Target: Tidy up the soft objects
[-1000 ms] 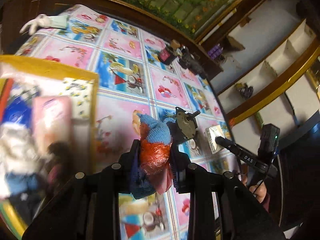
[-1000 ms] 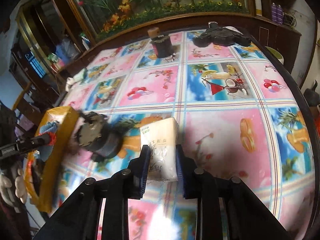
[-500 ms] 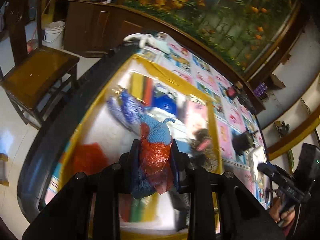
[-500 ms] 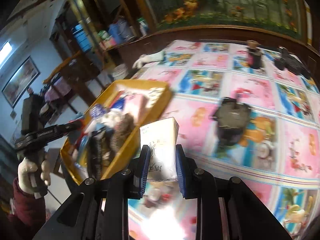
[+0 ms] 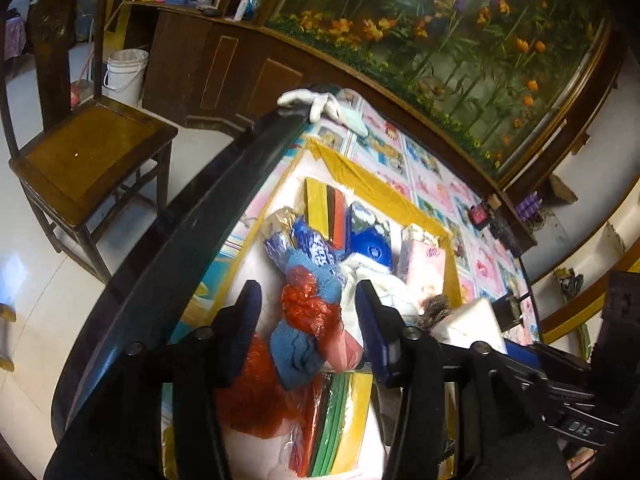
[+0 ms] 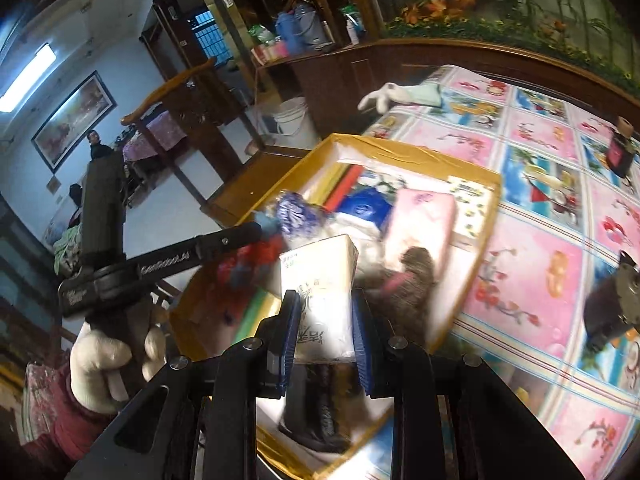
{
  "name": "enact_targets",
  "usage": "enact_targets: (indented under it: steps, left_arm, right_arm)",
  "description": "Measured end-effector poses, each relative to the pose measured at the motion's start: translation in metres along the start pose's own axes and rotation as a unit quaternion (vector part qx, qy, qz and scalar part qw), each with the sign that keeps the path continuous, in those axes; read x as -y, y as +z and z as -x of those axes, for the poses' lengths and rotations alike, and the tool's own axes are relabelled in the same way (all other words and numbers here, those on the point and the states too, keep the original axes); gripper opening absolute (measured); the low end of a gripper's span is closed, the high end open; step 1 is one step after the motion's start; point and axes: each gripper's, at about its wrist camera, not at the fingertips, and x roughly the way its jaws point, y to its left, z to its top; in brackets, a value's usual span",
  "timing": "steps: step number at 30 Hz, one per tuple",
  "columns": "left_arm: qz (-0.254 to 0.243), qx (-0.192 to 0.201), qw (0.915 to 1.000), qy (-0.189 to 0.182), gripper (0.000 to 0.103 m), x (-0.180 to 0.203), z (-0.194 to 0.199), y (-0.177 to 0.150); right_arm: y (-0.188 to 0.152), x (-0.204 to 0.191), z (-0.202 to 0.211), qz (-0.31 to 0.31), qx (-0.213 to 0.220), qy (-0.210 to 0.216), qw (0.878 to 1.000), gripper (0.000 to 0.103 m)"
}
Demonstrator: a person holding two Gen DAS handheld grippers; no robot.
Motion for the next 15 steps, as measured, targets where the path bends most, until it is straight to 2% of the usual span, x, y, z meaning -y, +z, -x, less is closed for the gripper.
enact_targets:
  steps: [6, 11, 13, 15]
  left_arm:
    - [-0.011, 0.051, 0.9986, 0.012, 0.051, 0.002, 0.028, -0.007]
    - [-0.039, 0.098, 0.9931, 0.051, 0.06, 0.013, 0.052, -0.016]
    - [-0.057, 0.129, 0.9867, 0.079, 0.063, 0.021, 0.062, -0.02]
    - [-0.079, 0.168, 0.9761, 0.113, 0.065, 0.033, 0.073, -0.025]
  right_arm:
    - [0.024, -0.022, -0.055, 0.012, -0.017, 0.007, 1.0, 0.025]
    - [0.029, -0.027, -0.098, 0.021, -0.038, -0.026, 0.999, 0.03]
    - [0.025, -0.028, -0.092, 0.017, -0.024, -0.022, 0.999, 0.038]
    - [0.02, -0.026, -0.077, 0.015, -0.002, -0.024, 1.0, 0.058]
